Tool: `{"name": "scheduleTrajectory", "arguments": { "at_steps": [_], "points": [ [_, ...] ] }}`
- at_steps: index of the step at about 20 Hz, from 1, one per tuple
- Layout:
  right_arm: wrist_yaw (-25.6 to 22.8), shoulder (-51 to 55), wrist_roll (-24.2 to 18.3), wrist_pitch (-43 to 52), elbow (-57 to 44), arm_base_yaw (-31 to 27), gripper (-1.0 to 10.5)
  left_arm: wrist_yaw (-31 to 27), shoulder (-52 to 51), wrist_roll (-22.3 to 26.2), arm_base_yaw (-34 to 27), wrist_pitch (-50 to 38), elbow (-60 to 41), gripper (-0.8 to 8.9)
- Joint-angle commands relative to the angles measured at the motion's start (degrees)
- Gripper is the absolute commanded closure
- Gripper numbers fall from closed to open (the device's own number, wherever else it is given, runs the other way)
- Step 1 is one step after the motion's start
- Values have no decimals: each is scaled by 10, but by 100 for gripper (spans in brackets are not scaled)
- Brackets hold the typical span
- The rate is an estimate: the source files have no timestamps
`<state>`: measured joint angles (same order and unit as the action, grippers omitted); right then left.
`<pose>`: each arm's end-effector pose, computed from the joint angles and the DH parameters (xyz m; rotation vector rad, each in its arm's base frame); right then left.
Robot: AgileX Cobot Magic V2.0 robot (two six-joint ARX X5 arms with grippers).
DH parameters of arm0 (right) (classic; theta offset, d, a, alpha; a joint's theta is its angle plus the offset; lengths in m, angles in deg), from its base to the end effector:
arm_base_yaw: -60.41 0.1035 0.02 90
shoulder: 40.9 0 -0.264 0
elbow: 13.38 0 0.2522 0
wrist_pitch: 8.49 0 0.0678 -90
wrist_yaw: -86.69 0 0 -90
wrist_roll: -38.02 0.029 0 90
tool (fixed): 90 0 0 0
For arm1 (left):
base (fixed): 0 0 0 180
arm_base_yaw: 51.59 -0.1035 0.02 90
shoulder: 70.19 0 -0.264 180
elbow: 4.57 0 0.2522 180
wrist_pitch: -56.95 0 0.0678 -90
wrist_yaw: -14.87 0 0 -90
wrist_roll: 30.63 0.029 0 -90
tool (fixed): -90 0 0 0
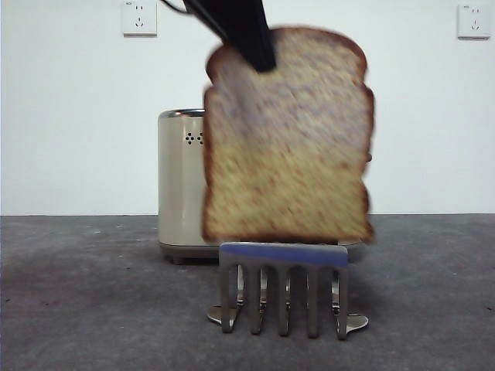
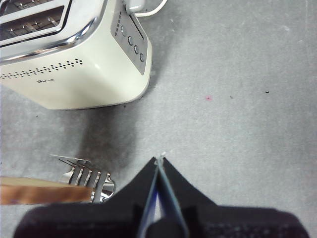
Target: Pick up a slice of bread from the rack,put the bread on the toaster,press the button
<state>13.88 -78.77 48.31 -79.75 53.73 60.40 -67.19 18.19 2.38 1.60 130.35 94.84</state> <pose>0.1026 0.0086 0.3248 0.2804 0.7527 0.2205 0.1794 -0.2465 0.3301 0.9094 0.7604 -1.2562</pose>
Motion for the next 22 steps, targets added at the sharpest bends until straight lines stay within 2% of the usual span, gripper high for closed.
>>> {"name": "scheduleTrajectory", "arguments": {
  "at_steps": [1, 5, 8, 10, 13, 17, 22],
  "points": [
    [-3, 1, -1, -1, 2, 0, 946, -18, 2, 7, 1, 29, 59, 820],
    [-3, 1, -1, -1, 2, 0, 946, -45, 2, 10, -6, 76, 176, 821],
    [-3, -5, -1, -1, 2, 0, 946, -99, 2, 40, -17, 85, 241, 821],
    [-3, -8, -1, -3, 2, 0, 946, -101, 2, 68, -30, 84, 271, 822],
    [-3, -21, -2, -12, 2, 0, 946, -101, 3, 114, -56, 75, 288, 823],
    [-2, -29, -15, -13, 2, 0, 946, -84, 16, 124, -98, 25, 289, 823],
    [-2, -28, -16, -14, 2, 0, 946, -71, 57, 140, -138, 16, 289, 823]
  ]
}}
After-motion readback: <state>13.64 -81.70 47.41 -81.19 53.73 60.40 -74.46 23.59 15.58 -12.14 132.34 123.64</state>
